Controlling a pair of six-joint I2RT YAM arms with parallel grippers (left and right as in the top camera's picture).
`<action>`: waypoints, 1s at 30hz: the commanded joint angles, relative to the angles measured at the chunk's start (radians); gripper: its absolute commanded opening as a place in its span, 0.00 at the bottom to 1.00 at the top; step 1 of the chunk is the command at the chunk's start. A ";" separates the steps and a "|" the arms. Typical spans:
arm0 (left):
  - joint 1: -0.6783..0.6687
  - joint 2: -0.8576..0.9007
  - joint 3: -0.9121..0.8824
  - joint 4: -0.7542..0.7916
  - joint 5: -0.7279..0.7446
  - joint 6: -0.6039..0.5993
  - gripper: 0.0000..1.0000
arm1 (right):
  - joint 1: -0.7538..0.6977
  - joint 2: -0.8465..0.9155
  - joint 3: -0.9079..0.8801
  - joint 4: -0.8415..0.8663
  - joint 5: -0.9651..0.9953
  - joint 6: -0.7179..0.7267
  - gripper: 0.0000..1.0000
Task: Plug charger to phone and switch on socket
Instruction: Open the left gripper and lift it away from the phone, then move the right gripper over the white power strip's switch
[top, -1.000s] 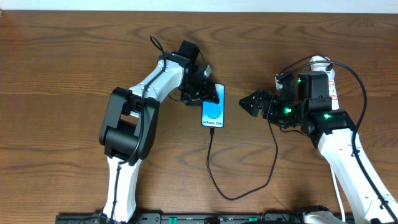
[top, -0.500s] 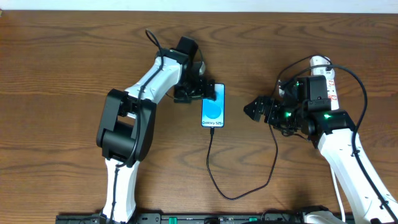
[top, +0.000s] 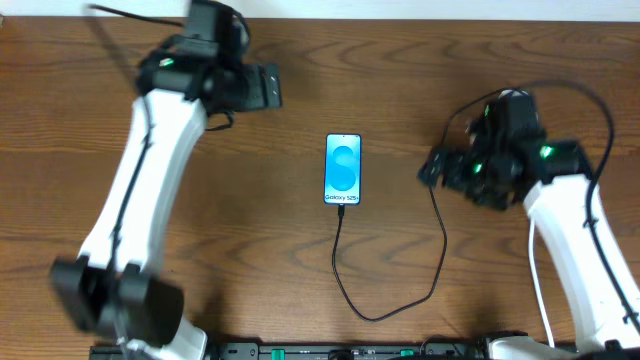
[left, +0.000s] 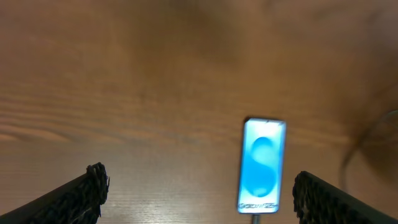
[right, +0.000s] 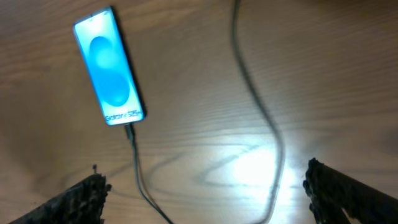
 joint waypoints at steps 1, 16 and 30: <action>0.014 -0.055 0.002 -0.008 -0.024 0.005 0.97 | -0.046 0.123 0.215 -0.115 0.193 -0.043 0.99; 0.013 -0.074 0.002 -0.008 -0.024 0.005 0.97 | -0.338 0.259 0.367 0.039 0.429 -0.002 0.99; 0.013 -0.074 0.002 -0.008 -0.024 0.005 0.97 | -0.484 0.299 0.182 0.342 0.387 -0.002 0.99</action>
